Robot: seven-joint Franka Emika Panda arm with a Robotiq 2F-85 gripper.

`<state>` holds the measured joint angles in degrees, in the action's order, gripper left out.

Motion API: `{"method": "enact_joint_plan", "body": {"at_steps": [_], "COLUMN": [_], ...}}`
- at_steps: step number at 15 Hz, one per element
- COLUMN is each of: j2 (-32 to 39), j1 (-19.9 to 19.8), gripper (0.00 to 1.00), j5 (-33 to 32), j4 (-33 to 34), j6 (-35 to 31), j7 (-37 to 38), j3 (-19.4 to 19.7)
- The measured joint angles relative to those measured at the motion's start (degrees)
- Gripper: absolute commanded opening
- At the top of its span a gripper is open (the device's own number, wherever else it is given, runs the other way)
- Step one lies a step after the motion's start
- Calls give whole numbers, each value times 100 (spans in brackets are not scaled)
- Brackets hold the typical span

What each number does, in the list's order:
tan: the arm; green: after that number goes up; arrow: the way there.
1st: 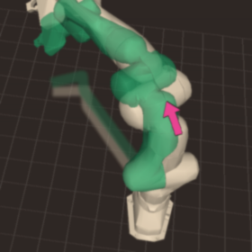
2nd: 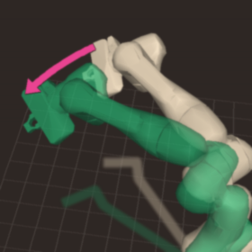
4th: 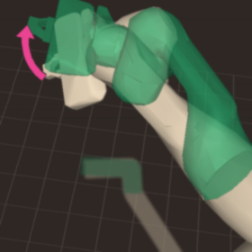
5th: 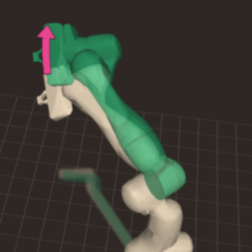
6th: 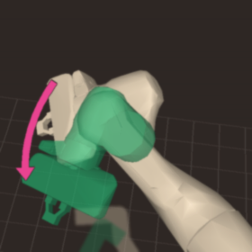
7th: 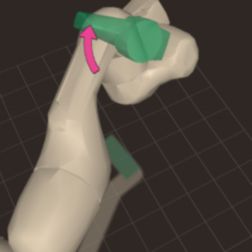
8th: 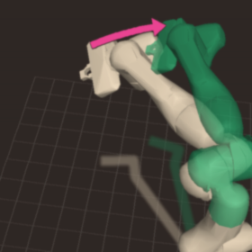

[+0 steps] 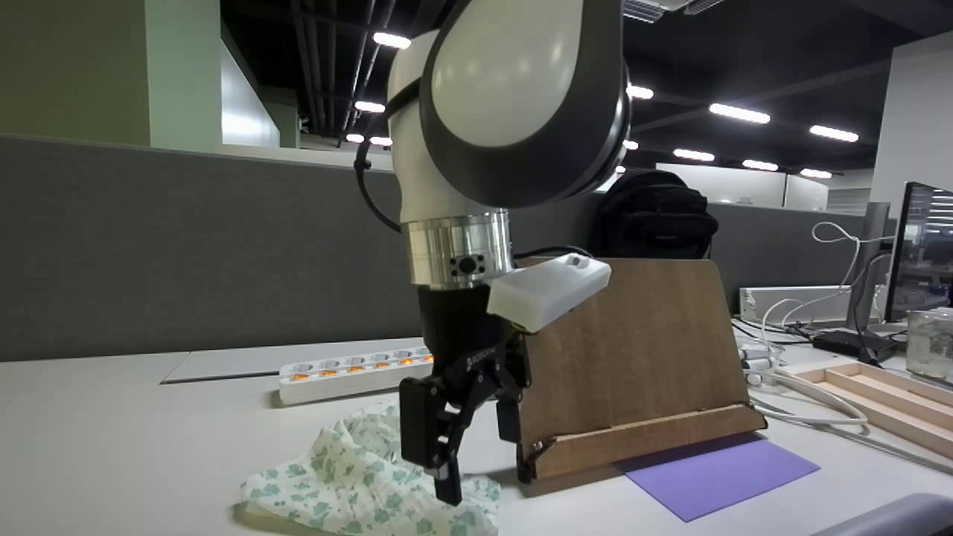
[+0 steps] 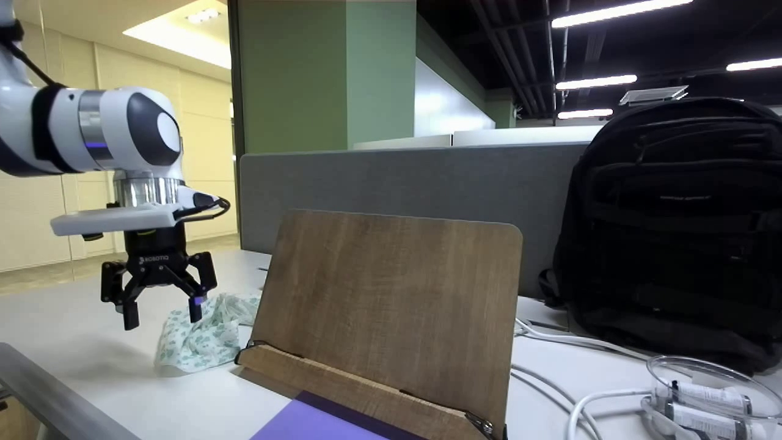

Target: Put the towel on top of the wooden board

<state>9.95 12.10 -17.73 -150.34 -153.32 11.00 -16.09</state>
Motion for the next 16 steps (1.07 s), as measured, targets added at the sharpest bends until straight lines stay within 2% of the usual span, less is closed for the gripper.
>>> {"method": "enact_joint_plan", "body": {"at_steps": [1, 2, 3, 5, 9, 14, 16], "j2": [190, 369, 534, 810, 1171, 1270, 1268], "j1": [57, 124, 201, 368, 647, 864, 871], "gripper": [100, 96, 74, 69, 39, 5, 0], "j5": [-18, -23, -24, -17, 25, 97, 181], "j4": [106, 198, 279, 408, 581, 699, 739], "j6": [-36, -94, -157, -289, -489, -591, -582], "j7": [-4, -10, -10, -10, -10, -13, -62], "j3": [87, 171, 249, 380, 505, 600, 601]}}
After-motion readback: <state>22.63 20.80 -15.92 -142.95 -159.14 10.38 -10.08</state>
